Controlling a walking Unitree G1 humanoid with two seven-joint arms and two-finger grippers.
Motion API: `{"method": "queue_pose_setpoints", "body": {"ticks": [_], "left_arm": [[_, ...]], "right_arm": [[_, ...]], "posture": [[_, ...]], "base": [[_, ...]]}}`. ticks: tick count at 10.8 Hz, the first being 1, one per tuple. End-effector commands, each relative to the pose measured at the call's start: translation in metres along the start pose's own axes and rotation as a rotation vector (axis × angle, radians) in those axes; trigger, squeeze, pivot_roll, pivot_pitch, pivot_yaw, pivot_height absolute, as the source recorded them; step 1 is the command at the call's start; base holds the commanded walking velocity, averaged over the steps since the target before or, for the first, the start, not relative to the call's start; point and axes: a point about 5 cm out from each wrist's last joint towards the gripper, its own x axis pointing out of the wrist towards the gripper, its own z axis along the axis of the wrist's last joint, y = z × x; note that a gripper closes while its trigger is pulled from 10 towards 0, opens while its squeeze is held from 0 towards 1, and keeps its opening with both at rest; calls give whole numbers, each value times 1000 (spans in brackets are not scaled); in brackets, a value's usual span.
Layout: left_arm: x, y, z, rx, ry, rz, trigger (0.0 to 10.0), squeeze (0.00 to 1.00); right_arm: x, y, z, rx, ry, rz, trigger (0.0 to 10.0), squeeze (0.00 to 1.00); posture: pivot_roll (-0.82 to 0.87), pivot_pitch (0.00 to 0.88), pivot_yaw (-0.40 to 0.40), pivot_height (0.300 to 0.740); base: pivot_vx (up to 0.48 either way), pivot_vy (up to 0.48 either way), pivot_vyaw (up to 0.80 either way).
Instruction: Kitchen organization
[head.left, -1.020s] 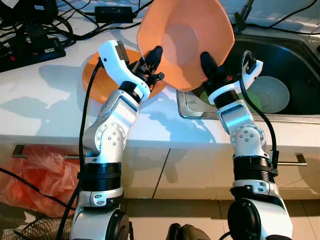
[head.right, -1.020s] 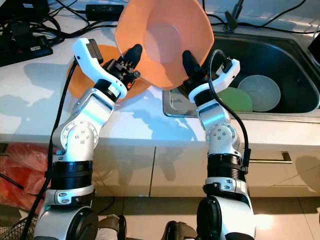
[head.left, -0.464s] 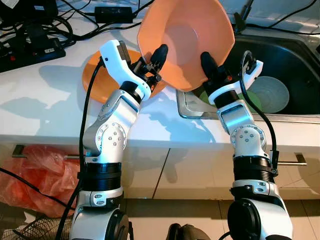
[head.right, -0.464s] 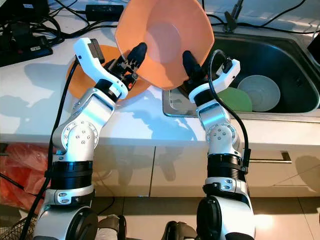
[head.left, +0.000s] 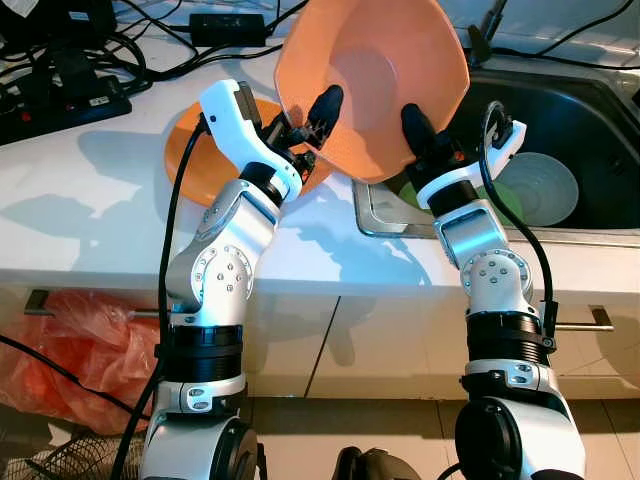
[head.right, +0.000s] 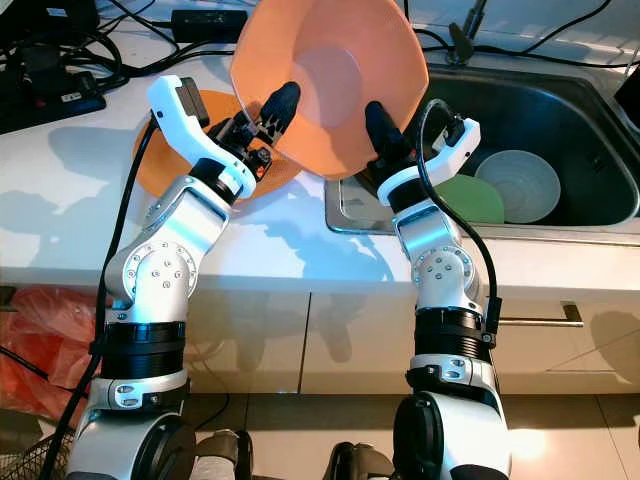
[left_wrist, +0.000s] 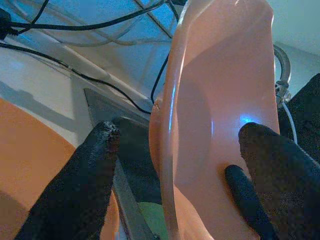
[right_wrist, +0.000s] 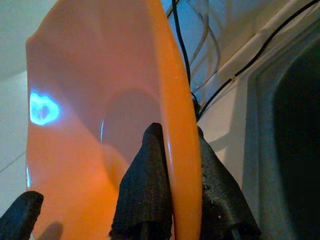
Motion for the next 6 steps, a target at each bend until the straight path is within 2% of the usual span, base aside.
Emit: {"method": "queue_pose_setpoints", "body": {"ticks": [1, 4, 5, 6], "left_arm": [[0, -4, -3, 13, 12, -16, 10000, 1000], [0, -4, -3, 17, 13, -15, 10000, 1000], [-1, -2, -6, 60, 33, -3, 10000, 0], [-1, -2, -6, 60, 33, -3, 10000, 0]], "right_arm": [[0, 5, 8, 0, -36, 23, 0, 0], [0, 5, 9, 0, -39, 23, 0, 0], [-5, -12, 41, 61, -269, -111, 0, 0], [-5, -12, 41, 59, -267, -112, 0, 0]], "posture": [[86, 144, -69, 723], [86, 144, -69, 723], [87, 146, -69, 723], [87, 146, -69, 723]], "base": [[0, 0, 0], [0, 0, 0], [0, 0, 0], [0, 0, 0]]}}
